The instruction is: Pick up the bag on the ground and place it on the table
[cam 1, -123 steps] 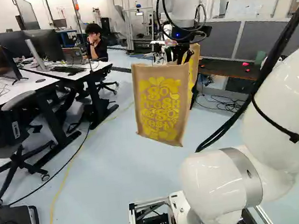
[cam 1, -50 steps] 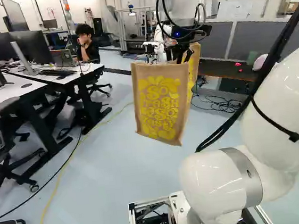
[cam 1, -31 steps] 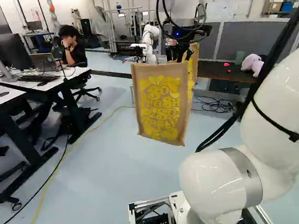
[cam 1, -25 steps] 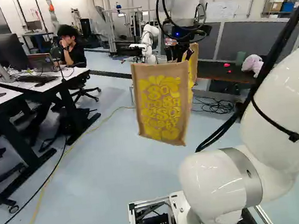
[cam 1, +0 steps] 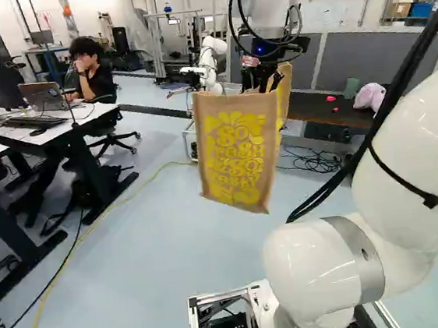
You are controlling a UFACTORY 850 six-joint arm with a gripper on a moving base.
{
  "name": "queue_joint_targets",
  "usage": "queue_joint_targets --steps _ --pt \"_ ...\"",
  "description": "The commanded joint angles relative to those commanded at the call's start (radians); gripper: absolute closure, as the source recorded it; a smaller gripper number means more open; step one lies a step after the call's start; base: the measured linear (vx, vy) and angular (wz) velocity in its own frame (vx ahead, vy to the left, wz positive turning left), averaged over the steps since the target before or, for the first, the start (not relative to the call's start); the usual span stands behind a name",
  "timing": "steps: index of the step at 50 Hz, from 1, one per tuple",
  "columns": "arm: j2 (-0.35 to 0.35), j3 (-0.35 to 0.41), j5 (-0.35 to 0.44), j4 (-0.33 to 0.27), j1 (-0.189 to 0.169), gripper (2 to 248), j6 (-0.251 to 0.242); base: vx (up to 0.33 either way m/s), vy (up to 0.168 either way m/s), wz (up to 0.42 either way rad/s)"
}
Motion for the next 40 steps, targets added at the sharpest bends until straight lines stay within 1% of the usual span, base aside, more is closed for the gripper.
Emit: queue_joint_targets --steps 40 --pt "0.000 0.000 0.000 0.000 0.000 229 0.000 0.195 -0.122 -0.199"
